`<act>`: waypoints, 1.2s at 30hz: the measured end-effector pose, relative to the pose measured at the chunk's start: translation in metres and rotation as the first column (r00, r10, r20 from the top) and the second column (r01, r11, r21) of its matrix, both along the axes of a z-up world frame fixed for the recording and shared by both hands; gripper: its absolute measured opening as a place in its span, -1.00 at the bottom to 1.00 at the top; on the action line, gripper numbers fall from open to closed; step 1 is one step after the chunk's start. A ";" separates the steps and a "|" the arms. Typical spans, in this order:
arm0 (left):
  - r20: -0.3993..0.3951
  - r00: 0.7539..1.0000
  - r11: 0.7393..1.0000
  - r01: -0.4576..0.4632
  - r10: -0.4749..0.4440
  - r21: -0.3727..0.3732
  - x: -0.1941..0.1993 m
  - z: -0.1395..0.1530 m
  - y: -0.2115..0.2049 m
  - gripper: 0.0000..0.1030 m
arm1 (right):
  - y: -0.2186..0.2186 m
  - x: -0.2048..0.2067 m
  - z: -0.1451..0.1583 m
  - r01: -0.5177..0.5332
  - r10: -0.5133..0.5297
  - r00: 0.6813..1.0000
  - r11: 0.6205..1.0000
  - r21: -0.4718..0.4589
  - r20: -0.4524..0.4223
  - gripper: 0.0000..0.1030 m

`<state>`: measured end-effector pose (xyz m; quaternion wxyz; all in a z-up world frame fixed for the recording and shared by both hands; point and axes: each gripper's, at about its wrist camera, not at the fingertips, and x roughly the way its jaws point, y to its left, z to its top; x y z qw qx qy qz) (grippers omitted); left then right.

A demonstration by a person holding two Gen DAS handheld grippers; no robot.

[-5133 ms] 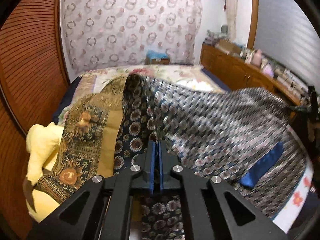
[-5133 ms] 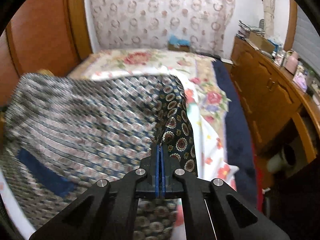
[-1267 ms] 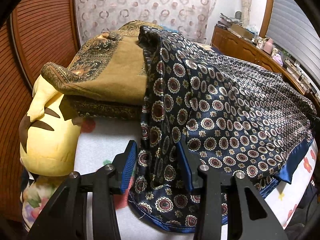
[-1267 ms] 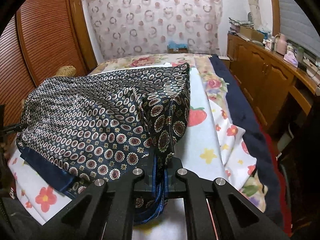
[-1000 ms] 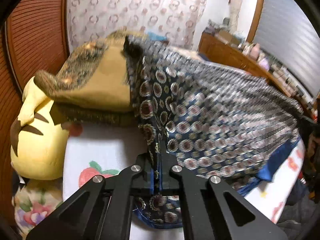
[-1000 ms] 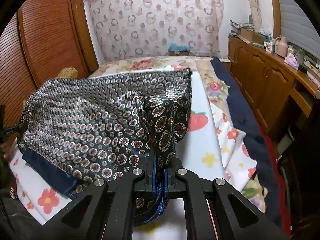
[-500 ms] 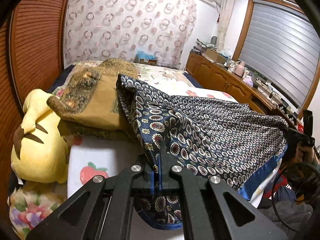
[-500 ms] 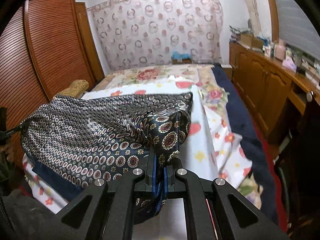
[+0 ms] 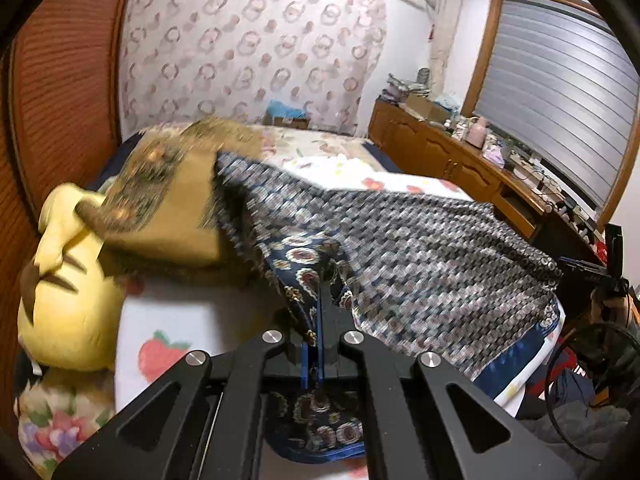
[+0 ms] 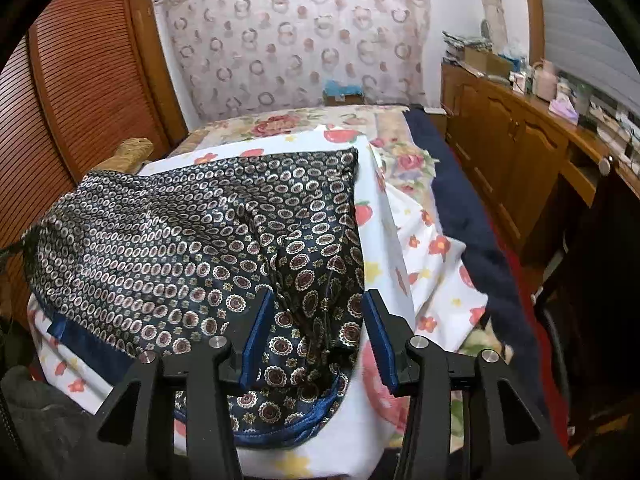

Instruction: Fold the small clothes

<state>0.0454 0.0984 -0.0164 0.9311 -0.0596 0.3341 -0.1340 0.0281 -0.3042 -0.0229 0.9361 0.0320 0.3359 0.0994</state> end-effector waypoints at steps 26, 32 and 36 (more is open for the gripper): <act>0.050 0.894 0.895 0.443 -0.445 0.053 0.073 0.063 -0.210 -0.95 | 0.005 0.009 -0.003 -0.057 0.051 0.993 0.997 0.050 0.106 -0.02; 0.072 0.853 0.856 0.515 -0.517 0.044 0.061 0.074 -0.242 -0.94 | 0.000 0.007 0.002 -0.063 0.058 0.991 0.997 0.038 0.119 -0.02; 0.045 0.856 0.856 0.510 -0.514 0.080 0.060 0.067 -0.253 -0.82 | -0.001 0.006 0.003 -0.068 0.062 0.990 0.997 0.043 0.126 -0.02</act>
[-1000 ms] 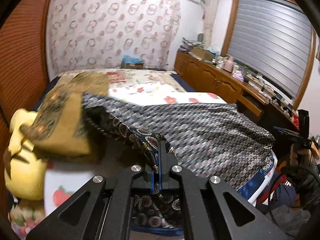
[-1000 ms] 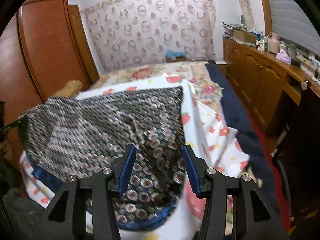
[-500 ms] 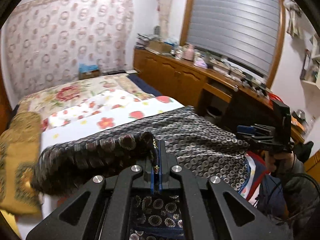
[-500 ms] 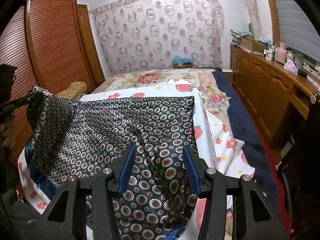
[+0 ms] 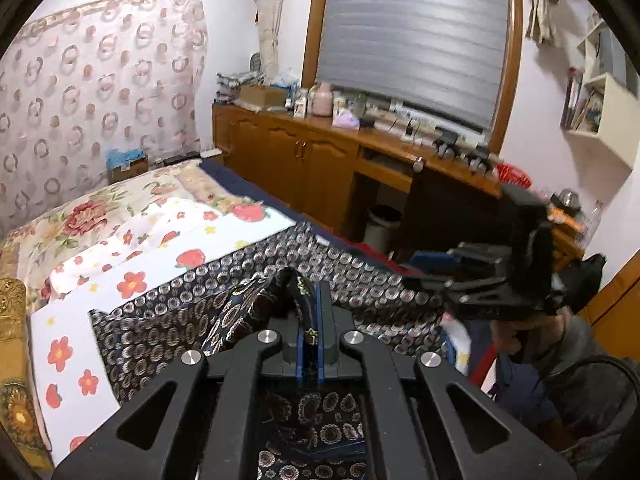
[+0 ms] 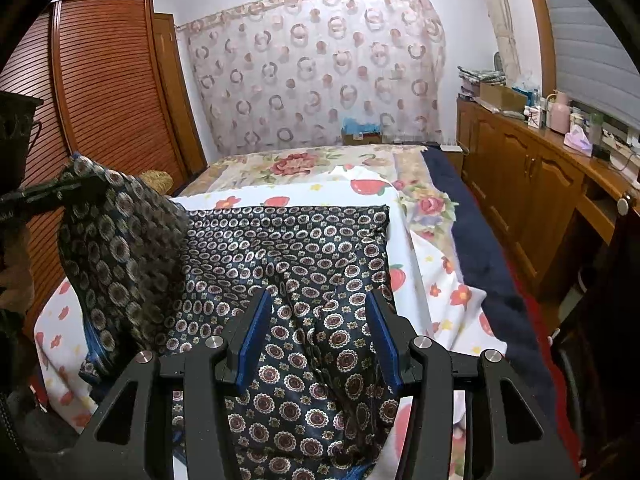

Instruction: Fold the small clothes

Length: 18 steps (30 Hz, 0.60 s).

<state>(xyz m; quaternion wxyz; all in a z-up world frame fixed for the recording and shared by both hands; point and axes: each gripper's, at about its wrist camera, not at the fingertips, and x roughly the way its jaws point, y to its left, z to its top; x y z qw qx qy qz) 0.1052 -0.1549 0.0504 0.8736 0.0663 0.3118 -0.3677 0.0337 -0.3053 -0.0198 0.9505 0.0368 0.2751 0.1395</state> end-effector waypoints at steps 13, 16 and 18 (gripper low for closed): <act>-0.074 0.996 0.996 -0.038 0.044 0.079 -0.003 -0.047 0.028 0.52 | 0.014 0.013 0.000 -0.034 0.034 0.999 0.999 -0.022 -0.004 -0.02; -0.047 0.994 0.993 -0.093 0.097 0.077 -0.010 -0.046 0.046 0.52 | 0.023 0.018 0.005 -0.055 0.055 0.998 0.998 -0.027 -0.001 -0.02; -0.039 0.991 0.990 -0.123 0.126 0.069 -0.014 -0.048 0.059 0.52 | 0.031 0.020 0.008 -0.075 0.075 0.997 0.997 -0.035 0.002 -0.02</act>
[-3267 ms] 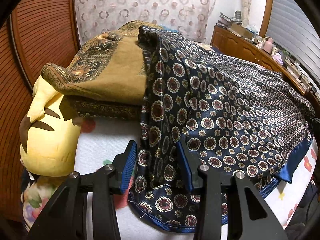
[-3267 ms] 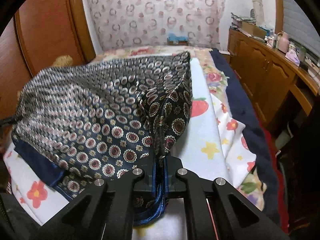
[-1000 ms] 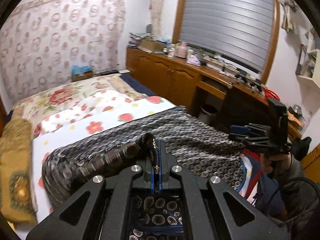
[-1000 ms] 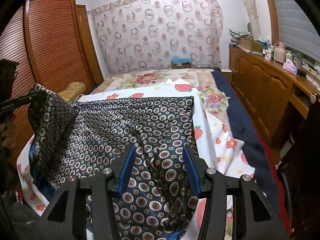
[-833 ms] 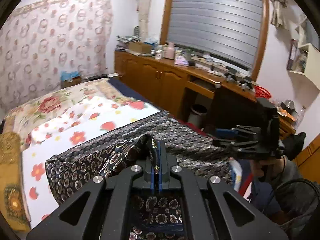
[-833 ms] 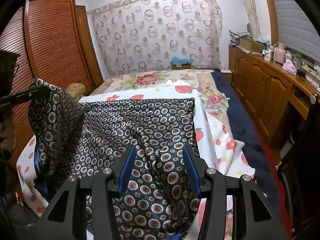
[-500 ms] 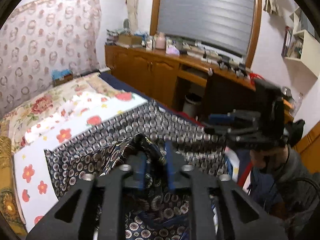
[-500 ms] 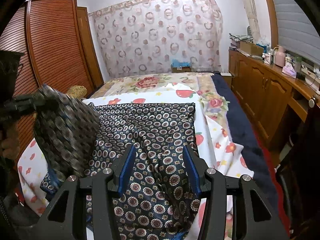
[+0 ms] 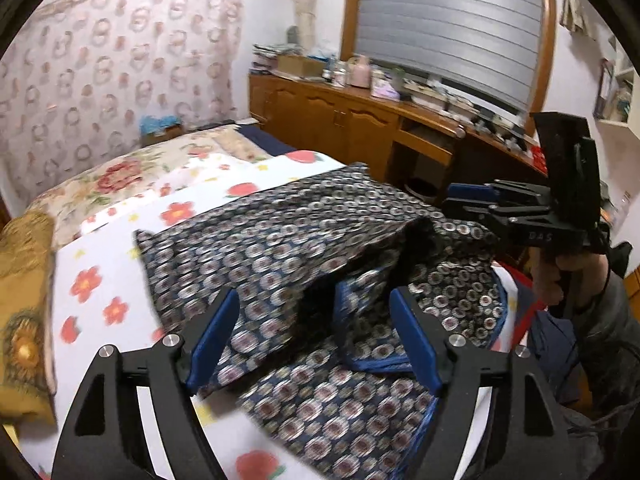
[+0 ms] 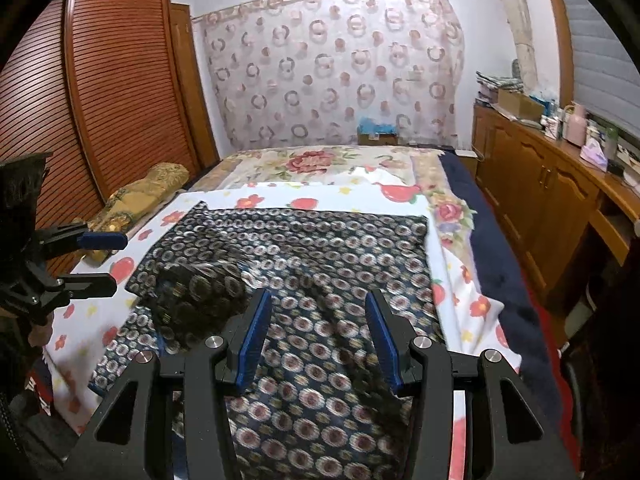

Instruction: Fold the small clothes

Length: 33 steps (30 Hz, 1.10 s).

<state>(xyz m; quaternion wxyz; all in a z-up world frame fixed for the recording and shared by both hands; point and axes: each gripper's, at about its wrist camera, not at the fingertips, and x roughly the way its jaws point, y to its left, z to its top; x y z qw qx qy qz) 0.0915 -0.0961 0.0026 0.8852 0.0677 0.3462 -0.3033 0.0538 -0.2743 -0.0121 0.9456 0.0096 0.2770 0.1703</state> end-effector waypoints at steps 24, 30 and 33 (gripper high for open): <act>0.018 0.980 0.980 -0.196 0.196 -0.020 -0.009 -0.022 0.083 0.52 | 0.077 0.058 -0.018 -0.202 0.183 0.976 0.964 -0.174 -0.120 -0.02; 0.019 0.975 0.975 -0.221 0.222 -0.031 -0.009 -0.026 0.090 0.52 | 0.072 0.072 -0.031 -0.199 0.172 0.973 0.963 -0.183 -0.155 -0.33; 0.023 0.972 0.971 -0.233 0.234 -0.046 -0.008 -0.025 0.093 0.52 | 0.074 0.063 -0.033 -0.212 0.186 0.972 0.958 -0.195 -0.143 -0.88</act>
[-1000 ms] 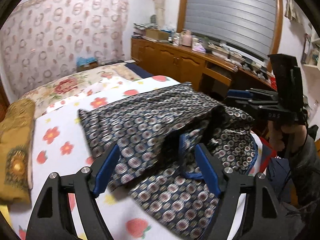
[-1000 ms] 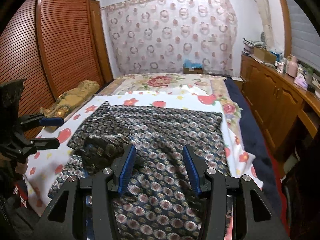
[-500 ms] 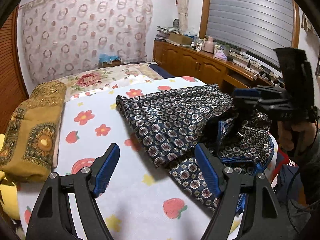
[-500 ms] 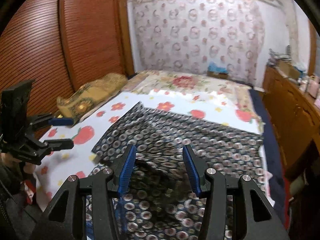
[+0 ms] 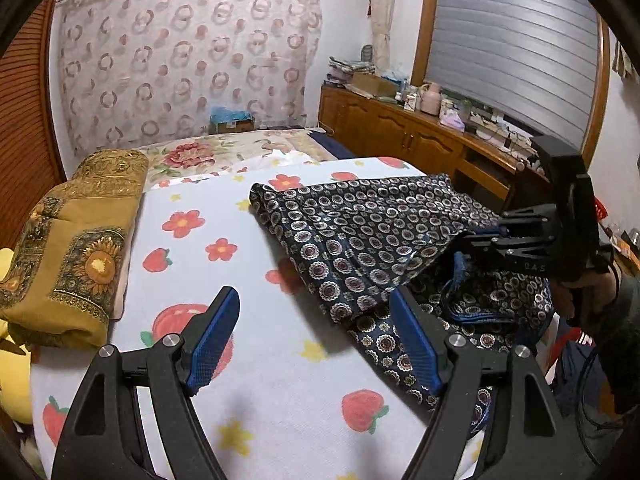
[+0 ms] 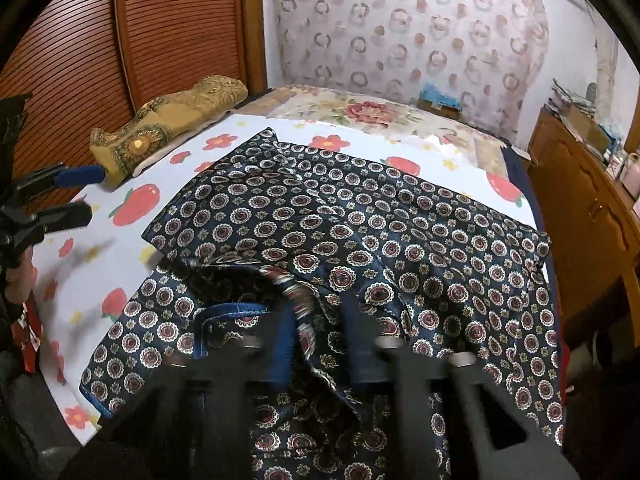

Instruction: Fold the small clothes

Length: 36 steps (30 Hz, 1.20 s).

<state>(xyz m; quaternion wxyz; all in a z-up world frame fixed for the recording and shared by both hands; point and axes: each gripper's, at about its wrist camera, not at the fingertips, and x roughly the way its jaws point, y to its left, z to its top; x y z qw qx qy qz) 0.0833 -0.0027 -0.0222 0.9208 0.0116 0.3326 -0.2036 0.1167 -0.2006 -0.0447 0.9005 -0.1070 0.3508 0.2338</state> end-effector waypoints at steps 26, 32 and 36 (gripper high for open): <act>0.041 0.999 1.000 -0.005 0.006 -0.024 -0.003 0.009 0.001 0.52 | -0.075 -0.035 0.019 0.194 -0.196 0.978 0.981 0.029 0.075 -0.30; 0.044 0.999 1.000 -0.010 0.011 -0.024 -0.004 0.008 0.001 0.52 | -0.049 -0.052 0.030 0.085 -0.096 0.989 0.992 0.098 0.111 -0.19; 0.041 0.999 1.000 -0.015 0.016 -0.025 -0.005 0.007 0.004 0.52 | -0.018 -0.036 0.011 0.013 -0.019 0.998 0.995 0.103 0.054 -0.18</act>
